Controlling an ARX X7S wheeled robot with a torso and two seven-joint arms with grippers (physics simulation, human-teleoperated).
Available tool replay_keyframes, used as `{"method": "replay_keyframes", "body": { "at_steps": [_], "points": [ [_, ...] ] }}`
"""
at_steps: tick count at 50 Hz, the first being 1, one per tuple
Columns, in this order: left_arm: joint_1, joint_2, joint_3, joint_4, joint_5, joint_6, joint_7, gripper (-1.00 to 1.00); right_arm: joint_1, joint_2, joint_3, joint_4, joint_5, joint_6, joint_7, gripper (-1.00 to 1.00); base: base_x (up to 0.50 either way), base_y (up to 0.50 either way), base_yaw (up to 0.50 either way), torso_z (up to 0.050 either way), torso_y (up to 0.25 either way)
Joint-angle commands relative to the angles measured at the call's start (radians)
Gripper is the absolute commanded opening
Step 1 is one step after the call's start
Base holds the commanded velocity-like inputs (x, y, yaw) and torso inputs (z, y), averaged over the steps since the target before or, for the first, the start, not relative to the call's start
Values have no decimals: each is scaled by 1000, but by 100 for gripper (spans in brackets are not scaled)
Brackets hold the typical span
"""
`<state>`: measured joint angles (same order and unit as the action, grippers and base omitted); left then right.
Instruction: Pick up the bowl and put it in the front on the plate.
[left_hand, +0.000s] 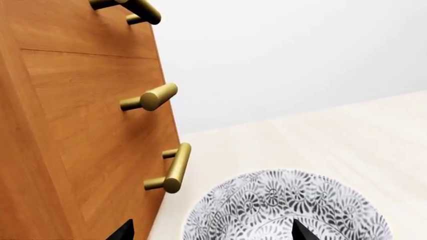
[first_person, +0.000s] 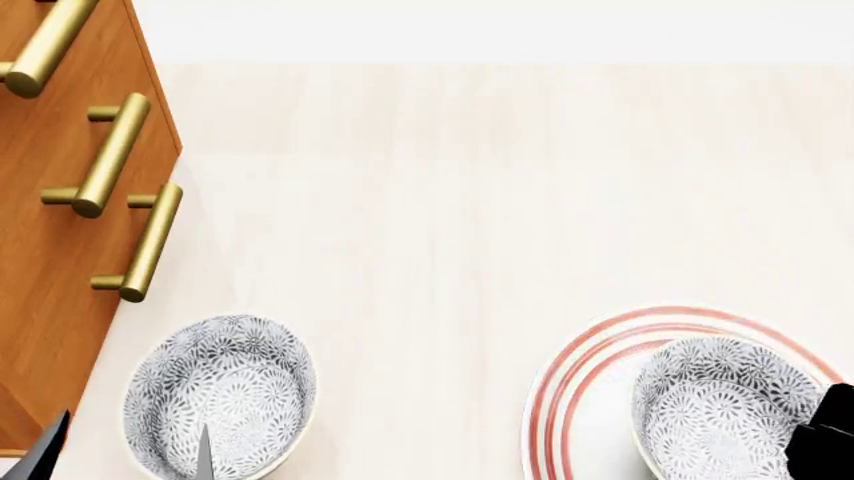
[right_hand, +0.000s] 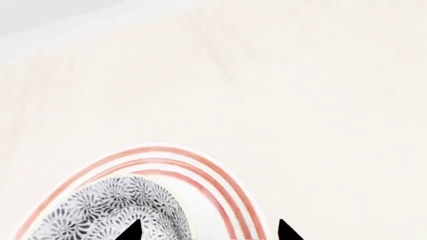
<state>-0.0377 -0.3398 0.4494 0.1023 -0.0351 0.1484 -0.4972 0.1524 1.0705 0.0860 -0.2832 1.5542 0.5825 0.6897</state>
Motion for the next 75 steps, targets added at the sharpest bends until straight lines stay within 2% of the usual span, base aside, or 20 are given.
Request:
{"method": "replay_keyframes", "body": {
  "at_steps": [1,11,16,29,32,35,40,47,50,61,66,70,75],
  "points": [
    [8,9,-15,-5,9,19,5,100,-25,18,70,5,-20,-14,127,100,0,0,0,0,0],
    [12,0,-14,29,13,9,3,100,20,43,165,-99,0,-61,229,100,0,0,0,0,0],
    [11,-6,-20,51,9,2,1,100,39,23,205,-147,10,-95,277,100,0,0,0,0,0],
    [21,-37,-65,221,-5,-57,-26,100,1,-139,161,-302,-441,-290,187,100,0,0,0,0,0],
    [24,-44,-74,256,-2,-71,-33,100,-6,-168,140,-329,-491,-322,159,100,0,0,0,0,0],
    [34,-60,-98,324,-3,-92,-47,100,-14,-220,87,-361,-648,-396,105,100,0,0,0,0,0],
    [42,-74,-121,374,0,-102,-62,100,-38,-268,50,-373,-768,-462,69,100,0,0,0,0,0],
    [73,-108,-146,482,61,-112,-89,100,-97,-354,-44,-329,-987,-601,-16,100,0,0,0,0,0],
    [82,-114,-149,498,68,-113,-91,100,-99,-380,-72,-291,-1001,-616,-31,100,0,0,0,0,0],
    [165,-144,-183,416,103,-8,-142,100,-126,-492,-187,-144,-1135,-756,-109,100,0,0,0,0,0],
    [185,-154,-216,392,115,26,-172,100,-136,-519,-194,-102,-1196,-836,-123,100,0,0,0,0,0],
    [180,-168,-282,414,111,13,-205,100,-128,-543,-145,-67,-1231,-926,-100,100,0,0,0,0,0],
    [186,-184,-340,436,132,1,-236,100,-85,-544,-88,-60,-1284,-955,-57,100,0,0,0,0,0]
  ]
}}
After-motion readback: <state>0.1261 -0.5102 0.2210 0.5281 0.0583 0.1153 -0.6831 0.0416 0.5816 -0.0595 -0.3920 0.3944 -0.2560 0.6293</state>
